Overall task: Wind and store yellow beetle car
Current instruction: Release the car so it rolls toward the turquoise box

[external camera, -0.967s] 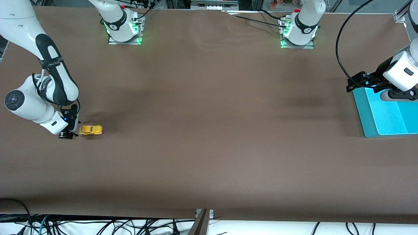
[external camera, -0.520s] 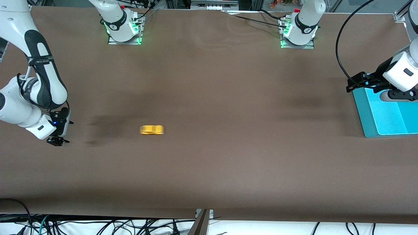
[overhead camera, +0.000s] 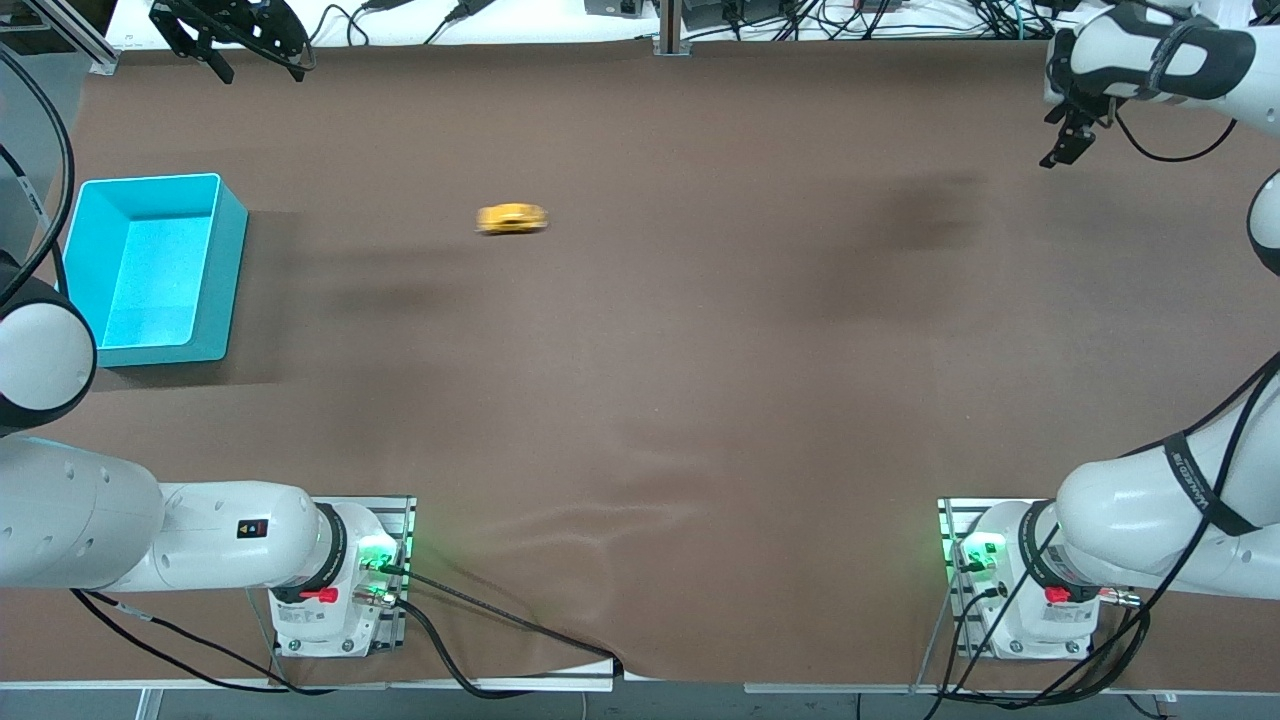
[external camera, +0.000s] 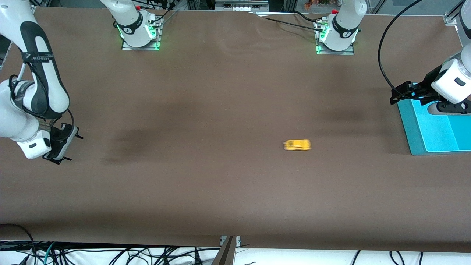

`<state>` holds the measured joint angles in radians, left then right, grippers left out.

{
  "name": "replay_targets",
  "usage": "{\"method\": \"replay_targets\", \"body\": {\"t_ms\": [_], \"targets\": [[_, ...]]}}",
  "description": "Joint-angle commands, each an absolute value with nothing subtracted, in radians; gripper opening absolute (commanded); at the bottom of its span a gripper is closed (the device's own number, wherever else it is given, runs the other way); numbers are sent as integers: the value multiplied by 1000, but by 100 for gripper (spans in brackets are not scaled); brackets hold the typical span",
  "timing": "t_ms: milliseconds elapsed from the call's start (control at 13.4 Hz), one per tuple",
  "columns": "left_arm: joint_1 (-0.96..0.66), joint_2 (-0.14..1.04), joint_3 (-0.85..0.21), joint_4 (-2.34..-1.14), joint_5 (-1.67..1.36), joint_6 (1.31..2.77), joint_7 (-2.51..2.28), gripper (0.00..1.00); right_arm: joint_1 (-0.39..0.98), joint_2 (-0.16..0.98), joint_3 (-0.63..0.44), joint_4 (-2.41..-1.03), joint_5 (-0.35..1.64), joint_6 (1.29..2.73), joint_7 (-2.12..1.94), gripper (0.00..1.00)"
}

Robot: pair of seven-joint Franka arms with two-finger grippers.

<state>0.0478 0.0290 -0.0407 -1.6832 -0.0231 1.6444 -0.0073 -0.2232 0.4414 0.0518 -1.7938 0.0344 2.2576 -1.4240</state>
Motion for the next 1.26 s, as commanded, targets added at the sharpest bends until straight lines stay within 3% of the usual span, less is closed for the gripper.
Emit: {"method": "replay_targets", "body": {"t_ms": [0,446,1190], "targets": [[51,38,-43,-1660,0,1626,8,100,-224,423,75,-1731,43,2127,-1260,100],[51,38,-43,-1660,0,1626,9,100,-181,403,84,-1666,28,1996,-970,100],[51,38,-41,-1660,-2,1626,9,100,-68,353,87,-1410,38,1554,-260,100]]}}
